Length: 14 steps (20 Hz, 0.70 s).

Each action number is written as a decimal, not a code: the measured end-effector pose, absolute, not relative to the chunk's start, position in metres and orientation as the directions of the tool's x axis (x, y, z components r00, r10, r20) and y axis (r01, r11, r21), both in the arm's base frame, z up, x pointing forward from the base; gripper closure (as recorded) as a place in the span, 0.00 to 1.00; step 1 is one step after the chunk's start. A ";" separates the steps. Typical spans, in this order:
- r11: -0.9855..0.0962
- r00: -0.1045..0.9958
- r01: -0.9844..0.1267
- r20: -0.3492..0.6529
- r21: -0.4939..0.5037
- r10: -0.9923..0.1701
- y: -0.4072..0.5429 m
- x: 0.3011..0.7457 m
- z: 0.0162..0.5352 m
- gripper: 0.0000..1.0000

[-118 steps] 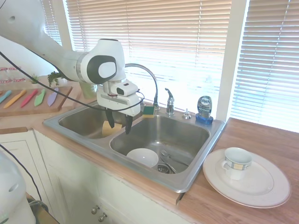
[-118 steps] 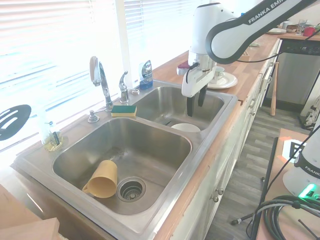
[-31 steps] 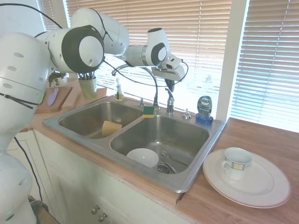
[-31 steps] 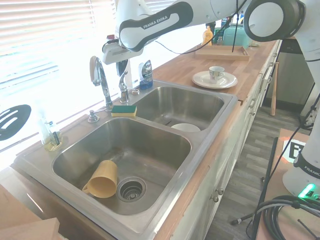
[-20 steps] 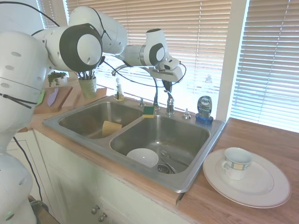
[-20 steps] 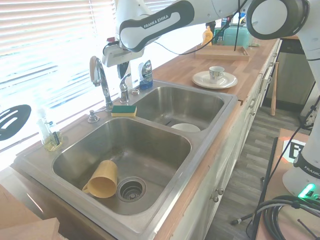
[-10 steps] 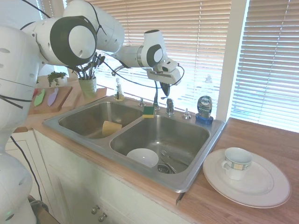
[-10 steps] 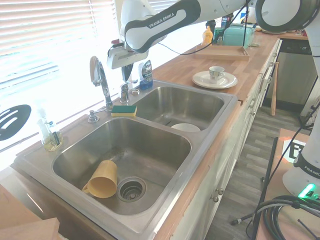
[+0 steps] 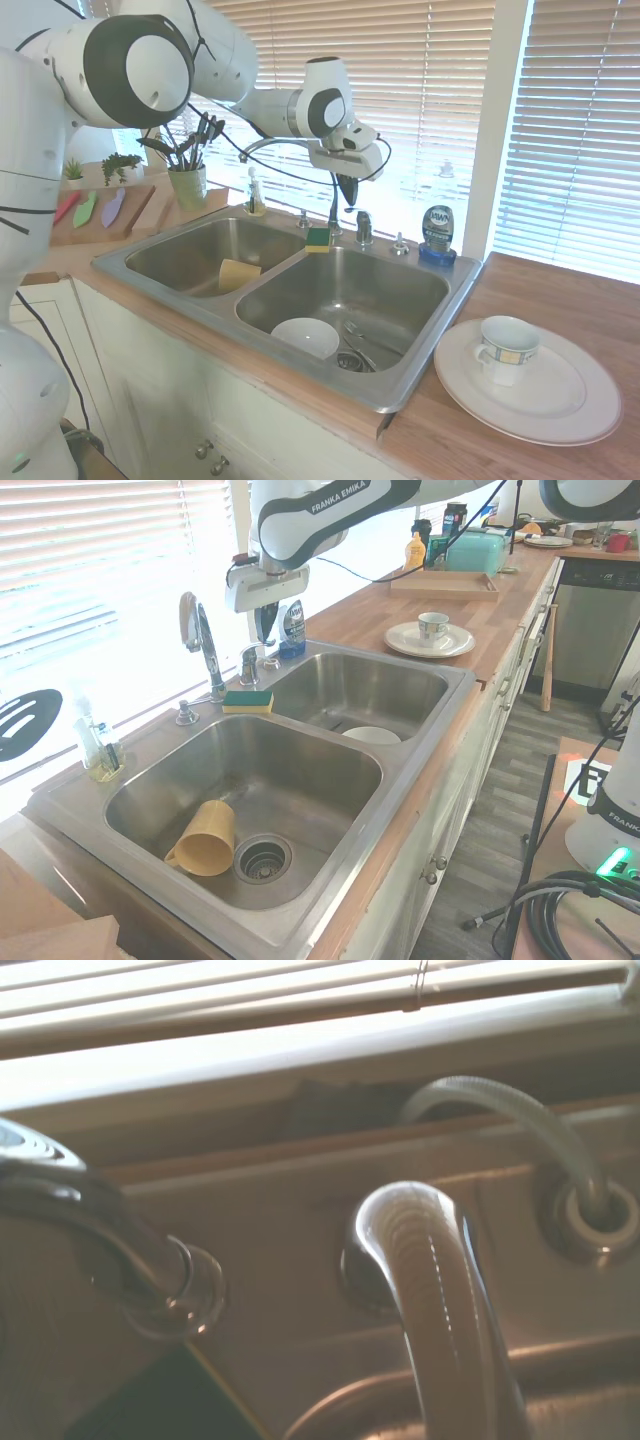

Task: Turn off the faucet

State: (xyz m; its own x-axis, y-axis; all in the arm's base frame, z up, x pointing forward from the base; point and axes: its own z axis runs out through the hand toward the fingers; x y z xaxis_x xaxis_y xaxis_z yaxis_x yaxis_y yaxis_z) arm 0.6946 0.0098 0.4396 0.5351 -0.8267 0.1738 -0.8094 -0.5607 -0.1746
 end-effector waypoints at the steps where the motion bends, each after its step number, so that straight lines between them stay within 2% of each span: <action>1: -0.560 0.539 -0.813 0.160 -0.158 -0.827 0.010 0.688 0.441 1.00; 6: -0.560 0.550 -0.821 0.108 -0.110 -0.828 0.011 0.646 0.436 1.00; 14: -0.573 0.573 -0.820 0.010 0.007 -0.820 -0.001 0.547 0.405 1.00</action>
State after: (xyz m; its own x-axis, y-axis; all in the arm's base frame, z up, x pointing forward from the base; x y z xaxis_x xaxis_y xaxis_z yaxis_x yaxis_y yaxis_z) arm 0.5471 -0.0014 0.4052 0.5728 -0.8196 0.0100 -0.8197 -0.5728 0.0067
